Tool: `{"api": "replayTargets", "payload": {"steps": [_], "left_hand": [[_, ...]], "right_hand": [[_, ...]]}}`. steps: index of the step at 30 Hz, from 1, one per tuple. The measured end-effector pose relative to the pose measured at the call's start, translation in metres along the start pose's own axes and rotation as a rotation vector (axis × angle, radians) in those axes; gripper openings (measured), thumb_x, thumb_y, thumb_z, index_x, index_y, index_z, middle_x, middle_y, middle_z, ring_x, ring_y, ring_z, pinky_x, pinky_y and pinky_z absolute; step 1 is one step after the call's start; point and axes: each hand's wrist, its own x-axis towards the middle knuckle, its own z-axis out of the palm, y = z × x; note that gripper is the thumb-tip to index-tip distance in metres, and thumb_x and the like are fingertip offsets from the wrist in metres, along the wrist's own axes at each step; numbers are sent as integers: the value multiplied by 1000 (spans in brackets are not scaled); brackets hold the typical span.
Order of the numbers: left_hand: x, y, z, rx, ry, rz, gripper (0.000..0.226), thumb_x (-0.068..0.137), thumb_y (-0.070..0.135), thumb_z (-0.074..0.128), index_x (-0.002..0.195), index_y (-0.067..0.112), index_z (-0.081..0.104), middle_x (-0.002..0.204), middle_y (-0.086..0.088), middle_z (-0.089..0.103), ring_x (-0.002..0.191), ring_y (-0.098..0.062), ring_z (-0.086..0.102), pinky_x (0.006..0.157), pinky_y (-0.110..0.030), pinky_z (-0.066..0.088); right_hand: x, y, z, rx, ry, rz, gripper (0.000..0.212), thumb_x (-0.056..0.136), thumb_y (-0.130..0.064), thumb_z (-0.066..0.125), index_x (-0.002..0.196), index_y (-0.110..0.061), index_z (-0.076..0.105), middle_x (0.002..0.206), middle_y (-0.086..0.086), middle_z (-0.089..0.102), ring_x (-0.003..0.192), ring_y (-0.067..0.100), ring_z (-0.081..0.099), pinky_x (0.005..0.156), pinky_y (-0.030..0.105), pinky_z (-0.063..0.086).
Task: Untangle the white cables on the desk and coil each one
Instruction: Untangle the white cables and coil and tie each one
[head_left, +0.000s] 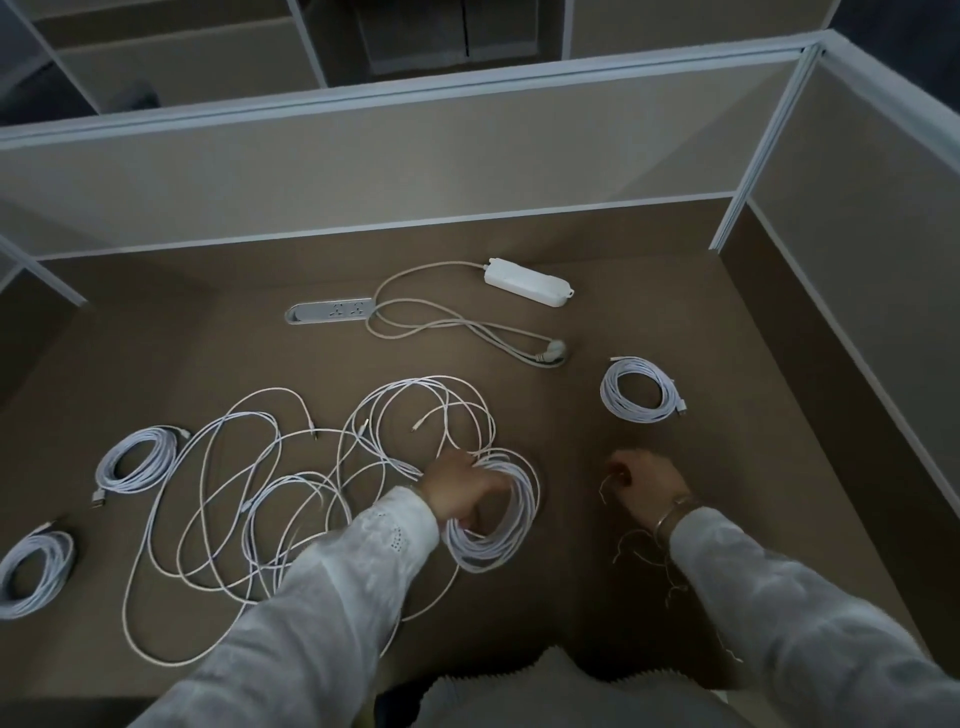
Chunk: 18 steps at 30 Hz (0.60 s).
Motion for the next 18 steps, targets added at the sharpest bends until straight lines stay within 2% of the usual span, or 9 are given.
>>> {"api": "replayTargets", "payload": {"steps": [1,4,8,11,15,18], "left_hand": [[2,-3,1,8,12,-13,22,73,23,78,69,4,67,47,-3,57,37,-20,53,37,-23,41],[12,-9,5,-10,48,-56,24,76,21,77,63,7,63,45,-2,53,36,-18,50,37,-21,38],[21,-12,7,-106,40,-87,31,74,19,79,55,9,57,40,-1,49,40,-24,49,41,-25,38],[28,-13,6,-123,28,-96,28,70,23,79,58,6,61,48,-11,53,49,-31,54,46,-29,42],[36,-8,4,-107,-2,-100,22,79,14,73,62,5,64,42,-7,56,38,-28,54,36,-26,42],[40,-3,5,-116,11,-95,20,80,13,73,64,4,64,41,-4,55,32,-19,52,34,-24,43]], "right_hand": [[8,6,6,-78,-28,-9,29,86,-15,60,115,-18,63,118,7,60,109,24,57,94,29,43],[27,16,19,-234,-95,-18,36,87,-14,57,123,-17,58,132,10,49,123,27,46,104,32,38],[39,19,20,-380,-170,-82,34,90,-19,54,124,-19,55,131,8,46,122,27,44,101,36,39],[47,19,23,-448,-225,-111,32,93,-24,52,124,-17,54,136,9,42,126,28,40,102,38,37],[49,17,28,-563,-256,-130,34,97,-17,41,130,-13,47,140,11,38,128,28,38,103,40,34],[46,15,31,-502,-234,-102,39,97,-11,39,136,-6,39,141,14,39,130,29,38,106,38,33]]}}
